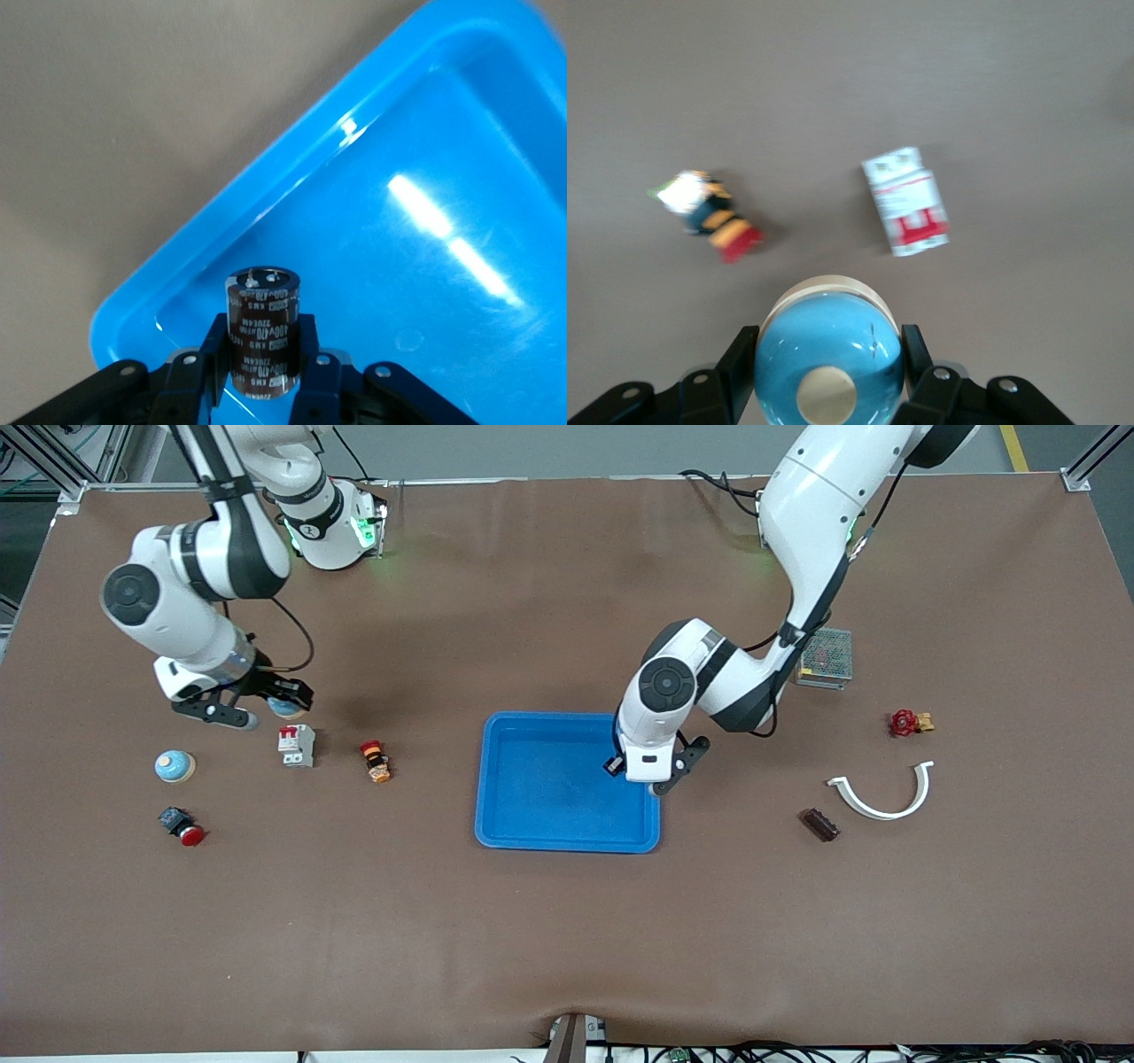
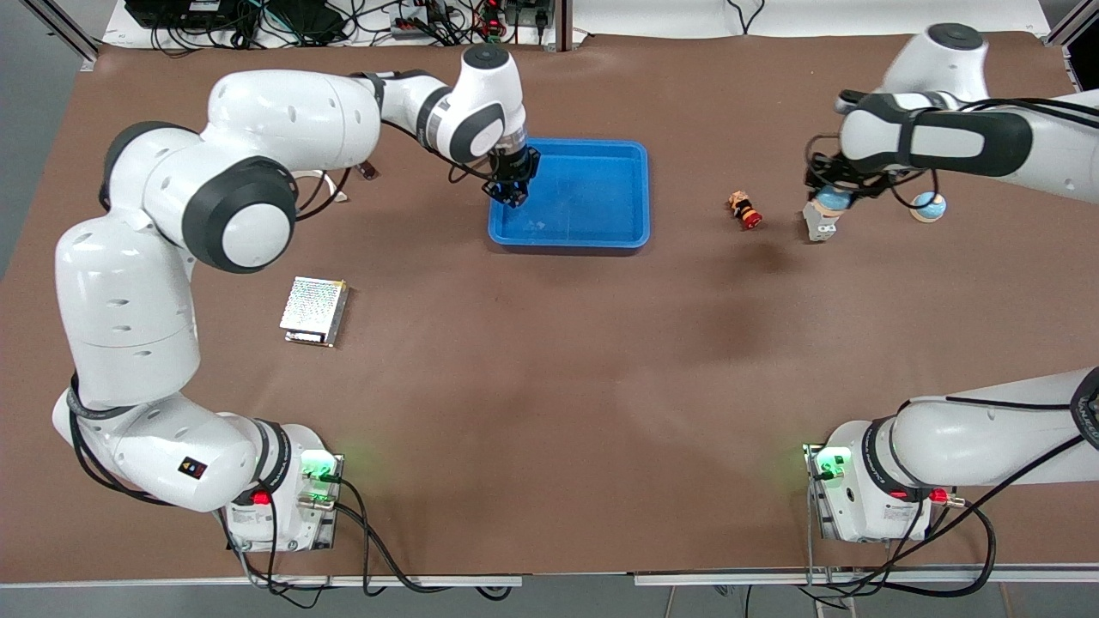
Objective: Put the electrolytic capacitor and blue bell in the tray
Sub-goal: 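Carry the capacitor into the tray with the left gripper while the right lifts the bell, then lower the bell into the tray with the right gripper while the left reaches a capacitor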
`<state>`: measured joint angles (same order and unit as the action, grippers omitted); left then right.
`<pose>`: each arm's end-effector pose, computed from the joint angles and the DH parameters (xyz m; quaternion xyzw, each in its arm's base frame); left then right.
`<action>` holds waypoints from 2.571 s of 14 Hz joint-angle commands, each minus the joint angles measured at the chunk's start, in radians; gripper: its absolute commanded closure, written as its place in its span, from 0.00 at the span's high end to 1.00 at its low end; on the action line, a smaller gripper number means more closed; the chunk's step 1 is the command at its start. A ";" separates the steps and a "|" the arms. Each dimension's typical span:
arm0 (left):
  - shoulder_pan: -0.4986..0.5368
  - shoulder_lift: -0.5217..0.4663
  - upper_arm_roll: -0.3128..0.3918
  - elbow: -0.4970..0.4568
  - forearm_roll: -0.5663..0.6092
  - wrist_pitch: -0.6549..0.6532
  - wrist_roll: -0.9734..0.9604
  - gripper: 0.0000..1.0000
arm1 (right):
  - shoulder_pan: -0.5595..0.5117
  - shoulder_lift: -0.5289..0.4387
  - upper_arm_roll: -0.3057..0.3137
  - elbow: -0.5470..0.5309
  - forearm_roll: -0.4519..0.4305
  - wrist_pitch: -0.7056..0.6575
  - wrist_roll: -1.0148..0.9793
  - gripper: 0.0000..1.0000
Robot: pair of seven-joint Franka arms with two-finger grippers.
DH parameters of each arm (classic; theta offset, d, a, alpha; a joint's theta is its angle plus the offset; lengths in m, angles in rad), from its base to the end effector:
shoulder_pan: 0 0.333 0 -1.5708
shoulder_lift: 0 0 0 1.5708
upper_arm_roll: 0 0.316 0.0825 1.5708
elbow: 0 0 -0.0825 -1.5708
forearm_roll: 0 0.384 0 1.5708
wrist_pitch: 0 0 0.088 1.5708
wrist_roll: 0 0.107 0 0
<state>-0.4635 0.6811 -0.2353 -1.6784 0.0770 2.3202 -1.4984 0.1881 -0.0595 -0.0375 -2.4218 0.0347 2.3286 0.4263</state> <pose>0.5305 -0.4220 0.2123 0.9209 0.3870 -0.0454 0.0123 0.4710 0.0721 0.3282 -0.9885 0.1493 0.0200 0.0082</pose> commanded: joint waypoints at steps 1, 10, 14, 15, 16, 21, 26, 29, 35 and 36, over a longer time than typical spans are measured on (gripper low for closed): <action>-0.007 0.037 0.007 0.037 0.020 -0.015 -0.025 0.31 | 0.135 0.082 -0.013 0.126 0.004 -0.050 0.231 0.00; 0.011 -0.009 0.014 0.045 0.023 -0.021 -0.049 1.00 | 0.376 0.372 -0.013 0.475 0.073 -0.074 0.590 0.00; 0.084 -0.084 0.014 0.046 0.049 -0.088 0.041 1.00 | 0.438 0.519 -0.015 0.636 0.073 -0.069 0.715 0.00; 0.103 -0.100 0.013 0.046 0.049 -0.113 0.094 1.00 | 0.448 0.559 -0.015 0.676 0.073 -0.068 0.742 0.00; 0.112 -0.115 0.016 0.045 0.049 -0.142 0.143 1.00 | 0.462 0.601 -0.015 0.717 0.073 -0.066 0.767 0.00; 0.259 -0.155 0.016 0.042 0.049 -0.258 0.420 1.00 | 0.521 0.713 -0.016 0.802 0.062 -0.040 0.847 0.00; 0.397 -0.109 0.019 0.040 0.056 -0.246 0.504 1.00 | 0.565 0.742 -0.019 0.784 0.053 0.003 0.890 0.00; 0.436 -0.077 0.019 0.039 0.148 -0.233 0.456 0.98 | 0.577 0.757 -0.022 0.768 0.051 0.020 0.891 0.00; 0.506 -0.012 0.019 0.036 0.170 -0.121 0.443 0.91 | 0.591 0.791 -0.032 0.770 0.027 0.032 0.907 0.00; 0.510 -0.003 0.019 0.034 0.170 -0.107 0.442 0.87 | 0.591 0.793 -0.032 0.768 0.025 0.044 0.907 0.00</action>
<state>0.0394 0.6689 -0.2085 -1.6397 0.2236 2.1852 -1.0373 0.7626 0.7256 -0.0553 -1.6591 0.0822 2.3543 1.3007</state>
